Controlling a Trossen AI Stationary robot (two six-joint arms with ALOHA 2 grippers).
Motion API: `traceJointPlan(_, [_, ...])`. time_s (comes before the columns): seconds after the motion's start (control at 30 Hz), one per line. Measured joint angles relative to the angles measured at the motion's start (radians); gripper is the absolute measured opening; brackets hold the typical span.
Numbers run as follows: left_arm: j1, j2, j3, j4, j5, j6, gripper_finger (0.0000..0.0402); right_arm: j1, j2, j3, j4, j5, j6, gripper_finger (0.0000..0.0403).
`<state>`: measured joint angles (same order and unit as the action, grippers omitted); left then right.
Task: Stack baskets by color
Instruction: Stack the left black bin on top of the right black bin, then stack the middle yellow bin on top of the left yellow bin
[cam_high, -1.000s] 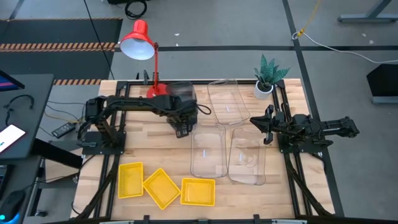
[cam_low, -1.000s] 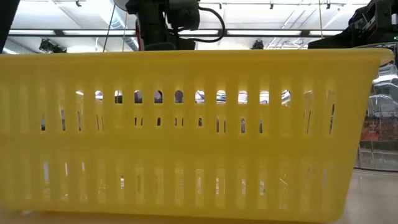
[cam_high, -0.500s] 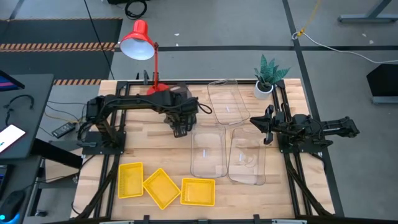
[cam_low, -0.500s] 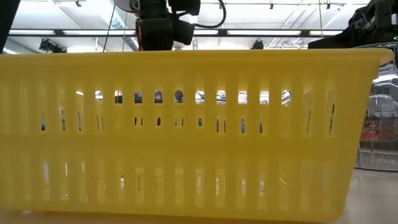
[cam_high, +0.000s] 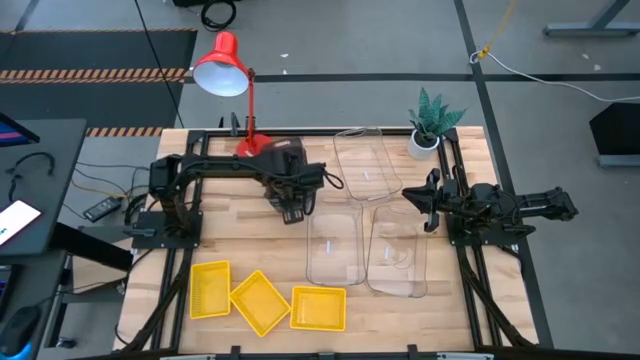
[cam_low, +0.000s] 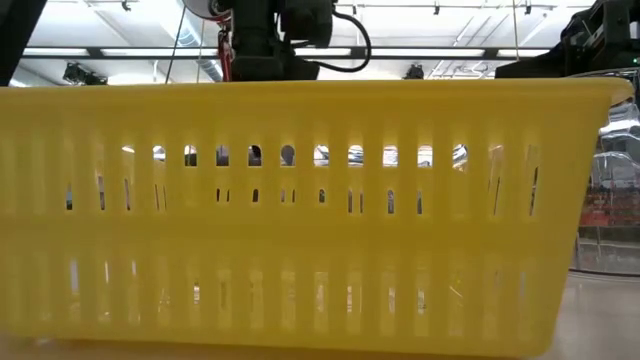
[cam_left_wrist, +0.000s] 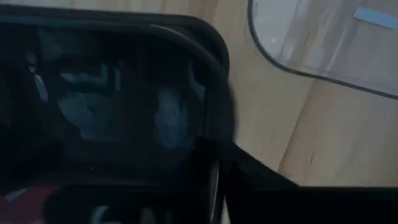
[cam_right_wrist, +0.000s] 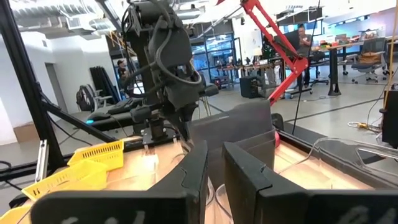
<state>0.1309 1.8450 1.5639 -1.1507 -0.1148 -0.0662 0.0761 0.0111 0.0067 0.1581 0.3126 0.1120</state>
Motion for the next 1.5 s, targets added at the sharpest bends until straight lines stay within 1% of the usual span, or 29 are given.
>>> traceJointPlan(0.17, [0.0,0.0,0.001,-0.001,-0.004,0.004,0.0149,0.0,0.0,0.0,0.006,0.001,0.0,0.0054])
traceJointPlan(0.27, [0.001,-0.003,0.034,-0.036,-0.004,0.0,0.0198,0.0,0.0,0.0,0.006,0.0,0.0,0.0054])
traceJointPlan(0.33, [0.001,-0.004,0.081,-0.064,-0.01,-0.002,0.0219,0.0,0.0,0.0,0.006,0.0,0.0,0.0054])
traceJointPlan(0.43, [-0.001,-0.006,0.146,-0.107,-0.03,-0.005,0.0233,0.0,0.0,0.0,0.006,0.0,0.0,0.0054])
traceJointPlan(0.5, [-0.004,-0.008,0.166,-0.11,-0.04,-0.003,0.0233,0.0,0.0,0.0,0.006,0.0,0.0,0.0054])
traceJointPlan(0.63, [-0.02,-0.021,0.152,-0.095,-0.046,0.0,0.022,0.0,0.0,0.0,0.006,0.0,0.0,0.0054])
traceJointPlan(0.8, [-0.089,-0.04,0.142,-0.124,-0.037,0.003,0.0193,0.0,0.0,0.0,0.006,0.0,0.0,0.0054])
traceJointPlan(0.83, [-0.11,-0.048,0.142,-0.133,-0.02,0.006,0.0188,0.0,0.0,0.0,0.006,0.0,0.0,0.0054])
traceJointPlan(0.9, [-0.155,-0.066,0.143,-0.132,0.046,0.027,0.0178,0.0,0.0,0.0,0.006,0.0,0.0,0.0054])
traceJointPlan(0.97, [-0.206,-0.071,0.143,-0.128,0.057,0.009,0.0169,0.0,0.0,0.0,0.007,0.001,0.0,0.0054])
traceJointPlan(1.07, [-0.272,-0.069,0.143,-0.127,0.074,-0.071,0.0158,0.0,0.0,0.0,0.007,0.004,0.0,0.0054])
traceJointPlan(1.2, [-0.36,-0.057,0.142,-0.124,0.135,-0.193,0.0147,0.0,0.0,0.0,0.008,0.006,0.0,0.0054])
traceJointPlan(1.37, [-0.468,-0.058,0.143,-0.124,0.141,-0.406,0.0142,0.0,0.0,0.0,0.007,0.007,0.0,0.0054])
traceJointPlan(1.5, [-0.551,-0.057,0.143,-0.114,0.119,-0.591,0.0142,0.0,0.0,0.0,0.007,0.007,0.0,0.0054])
